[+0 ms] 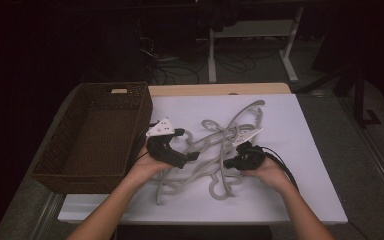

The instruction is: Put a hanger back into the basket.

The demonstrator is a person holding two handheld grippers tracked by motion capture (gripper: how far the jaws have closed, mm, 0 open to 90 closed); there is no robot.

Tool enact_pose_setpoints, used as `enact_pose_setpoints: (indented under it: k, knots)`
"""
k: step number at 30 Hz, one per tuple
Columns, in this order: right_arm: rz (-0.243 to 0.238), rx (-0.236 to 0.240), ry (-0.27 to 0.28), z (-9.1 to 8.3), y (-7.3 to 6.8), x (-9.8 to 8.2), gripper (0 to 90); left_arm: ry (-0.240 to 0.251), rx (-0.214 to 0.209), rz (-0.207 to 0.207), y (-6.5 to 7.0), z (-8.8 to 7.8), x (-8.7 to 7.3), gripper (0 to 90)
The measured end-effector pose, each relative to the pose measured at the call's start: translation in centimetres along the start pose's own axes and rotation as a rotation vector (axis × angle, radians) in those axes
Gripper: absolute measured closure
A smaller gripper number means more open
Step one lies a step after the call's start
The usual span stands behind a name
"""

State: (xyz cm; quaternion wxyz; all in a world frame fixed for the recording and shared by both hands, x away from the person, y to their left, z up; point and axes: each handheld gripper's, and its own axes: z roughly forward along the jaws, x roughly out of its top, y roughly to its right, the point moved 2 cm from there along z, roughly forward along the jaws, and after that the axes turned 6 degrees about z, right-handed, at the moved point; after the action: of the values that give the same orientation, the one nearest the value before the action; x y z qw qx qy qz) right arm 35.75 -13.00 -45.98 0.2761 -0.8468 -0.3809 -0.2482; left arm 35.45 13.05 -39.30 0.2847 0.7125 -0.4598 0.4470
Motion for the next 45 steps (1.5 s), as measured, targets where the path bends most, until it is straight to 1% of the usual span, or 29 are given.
enact_pose_setpoints:
  k: [4,9,12,13,14,19,24,27,29,30,32,34,37,39,40,41,42,43,44,45]
  knots:
    - [0.002,0.009,-0.009,0.4,-0.1,0.2,89.3,-0.002,0.002,0.002,0.0,0.0,0.0,0.0]
    - [-0.009,0.019,-0.023,1.0,-0.5,0.5,89.3,-0.006,0.007,0.001,-0.1,0.1,0.0,0.0]
    - [-0.024,0.029,-0.013,1.3,-0.9,1.3,89.3,-0.004,0.009,0.001,-0.2,0.1,0.0,0.0]
    - [-0.024,0.029,-0.013,1.3,-0.9,1.3,89.3,-0.004,0.009,0.001,-0.2,0.1,0.0,0.0]
    - [-0.031,0.035,-0.007,1.4,-1.1,1.8,89.3,-0.008,0.009,0.001,-0.2,0.1,0.0,0.0]
    - [-0.045,0.048,0.006,1.7,-1.7,3.0,89.4,-0.013,0.016,-0.001,-0.3,0.2,0.0,0.0]
    - [-0.059,0.046,0.014,2.2,-2.2,3.9,89.4,-0.025,0.025,-0.007,-0.5,0.4,-0.1,0.0]
    - [-0.061,0.055,0.024,2.5,-2.3,4.3,89.4,-0.032,0.028,-0.013,-0.7,0.7,-0.2,0.0]
    - [-0.065,0.045,0.031,2.5,-2.4,4.4,89.3,-0.038,0.03,-0.019,-0.8,0.9,-0.3,0.0]
    - [-0.065,0.051,0.036,2.5,-2.4,4.5,89.3,-0.043,0.03,-0.025,-0.9,1.0,-0.4,0.0]
    - [-0.07,0.038,0.043,2.0,-2.4,4.4,89.2,-0.049,0.036,-0.028,-1.1,1.2,-0.4,0.0]
    - [-0.064,0.032,0.066,1.1,-2.3,4.4,89.2,-0.054,0.036,-0.027,-1.2,1.4,-0.4,0.2]
    - [-0.056,0.015,0.107,-0.5,-1.9,4.2,88.8,-0.073,0.038,-0.037,-1.6,2.3,-0.3,0.7]
    - [-0.042,-0.002,0.131,-1.4,-1.6,4.0,84.2,-0.087,0.04,-0.042,-1.8,3.1,-0.2,0.7]
    - [-0.042,-0.002,0.131,-1.4,-1.6,4.0,84.2,-0.087,0.04,-0.042,-1.8,3.1,-0.2,0.7]
    - [-0.027,-0.024,0.151,-2.1,-1.2,3.8,74.7,-0.099,0.044,-0.052,-2.0,3.9,0.0,0.8]
    - [-0.021,-0.038,0.164,-2.4,-1.0,3.7,71.2,-0.109,0.047,-0.054,-2.1,4.4,0.0,1.7]
    - [-0.021,-0.038,0.164,-2.4,-1.0,3.7,71.2,-0.109,0.047,-0.054,-2.1,4.4,0.0,3.8]
    - [-0.002,-0.069,0.182,-3.0,-0.7,3.4,58.6,-0.133,0.053,-0.053,-2.2,5.3,0.1,5.1]
    - [0.008,-0.09,0.185,-3.3,-0.5,3.2,56.0,-0.147,0.051,-0.055,-2.3,5.8,0.0,5.6]
